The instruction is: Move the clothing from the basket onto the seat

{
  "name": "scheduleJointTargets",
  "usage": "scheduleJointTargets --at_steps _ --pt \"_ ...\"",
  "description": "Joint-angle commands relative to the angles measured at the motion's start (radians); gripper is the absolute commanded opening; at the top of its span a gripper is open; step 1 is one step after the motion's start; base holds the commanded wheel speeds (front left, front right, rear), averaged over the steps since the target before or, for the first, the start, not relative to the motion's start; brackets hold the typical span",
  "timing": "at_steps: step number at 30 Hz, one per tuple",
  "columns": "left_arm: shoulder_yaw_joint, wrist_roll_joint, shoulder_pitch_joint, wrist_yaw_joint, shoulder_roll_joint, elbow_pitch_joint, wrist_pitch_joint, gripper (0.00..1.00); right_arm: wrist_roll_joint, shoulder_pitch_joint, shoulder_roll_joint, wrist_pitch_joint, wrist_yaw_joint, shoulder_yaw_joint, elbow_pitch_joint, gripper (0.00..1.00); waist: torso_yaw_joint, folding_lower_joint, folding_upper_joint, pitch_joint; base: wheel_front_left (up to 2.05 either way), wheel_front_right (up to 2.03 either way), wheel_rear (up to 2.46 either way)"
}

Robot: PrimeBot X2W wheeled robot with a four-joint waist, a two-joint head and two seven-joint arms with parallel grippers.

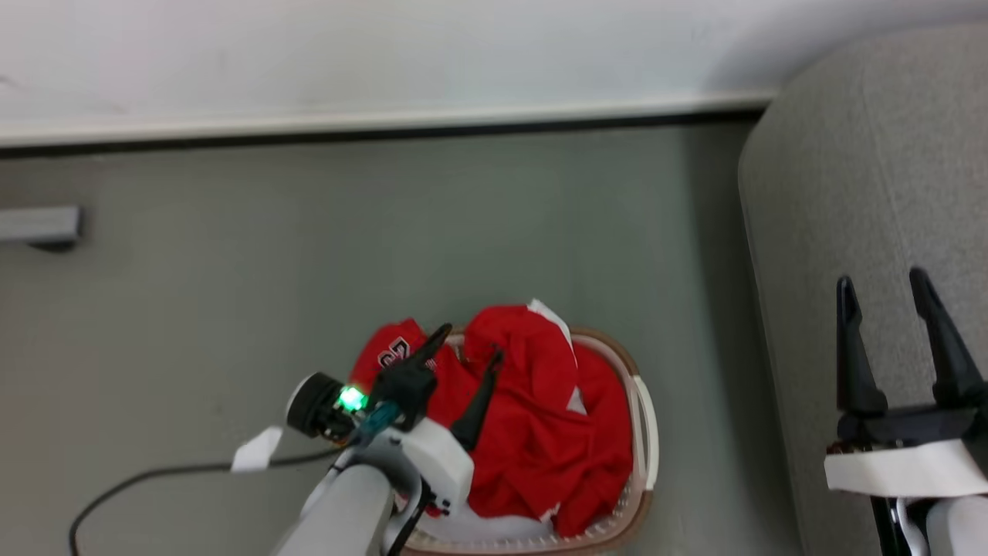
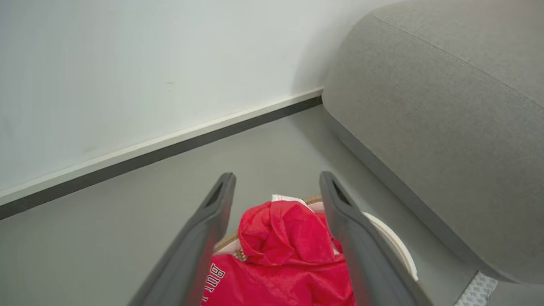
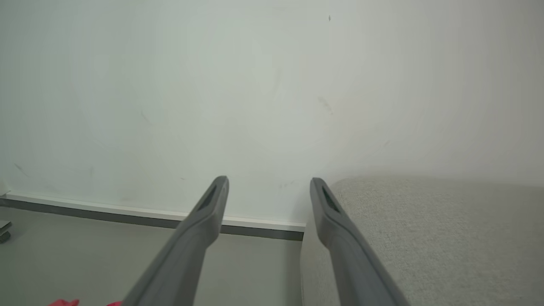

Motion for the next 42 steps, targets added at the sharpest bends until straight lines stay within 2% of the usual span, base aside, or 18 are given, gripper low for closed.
scheduleJointTargets --at_steps 1,3,5,10,18,22,31,42 --pt "-0.014 -0.019 -0.033 0.008 0.006 0.040 0.007 1.00 0.012 -0.025 0.000 0.001 -0.002 0.004 -0.012 1.00 -0.041 -0.0002 -0.0001 0.086 0.00 0.00 0.00" --pt "-0.048 -0.044 -0.088 0.018 0.005 0.114 0.030 1.00 0.016 -0.051 0.004 0.001 -0.002 0.013 -0.027 1.00 -0.058 -0.0002 -0.0001 0.120 0.00 0.00 0.00" --pt "-0.065 -0.115 -0.121 0.020 0.005 0.171 0.058 1.00 0.021 -0.071 0.008 0.001 -0.002 0.023 -0.041 1.00 -0.076 -0.0002 -0.0001 0.151 0.00 0.00 0.00" --pt "-0.113 -0.207 -0.209 0.058 0.006 0.292 0.115 1.00 0.028 -0.102 0.017 0.001 -0.002 0.043 -0.080 1.00 -0.110 -0.0002 -0.0001 0.213 0.00 0.00 0.00" --pt "-0.154 -0.312 -0.335 0.125 0.006 0.414 0.153 1.00 0.040 -0.126 0.023 0.001 -0.002 0.051 -0.123 1.00 -0.125 -0.0002 -0.0001 0.307 0.00 0.00 0.00" --pt "-0.155 -0.354 -0.383 0.144 0.005 0.461 0.147 1.00 0.049 -0.143 0.024 0.001 -0.002 0.057 -0.125 1.00 -0.131 -0.0002 -0.0001 0.337 0.00 0.00 0.00" --pt "-0.177 -0.388 -0.470 0.163 0.005 0.569 0.121 1.00 0.065 -0.169 0.024 0.001 -0.002 0.081 -0.139 1.00 -0.154 -0.0002 -0.0001 0.389 0.00 0.00 0.00" --pt "-0.203 -0.366 -0.570 0.177 0.027 0.667 0.121 1.00 0.093 -0.190 0.024 0.001 -0.002 0.097 -0.163 1.00 -0.189 -0.0002 -0.0001 0.483 0.00 0.00 0.00"
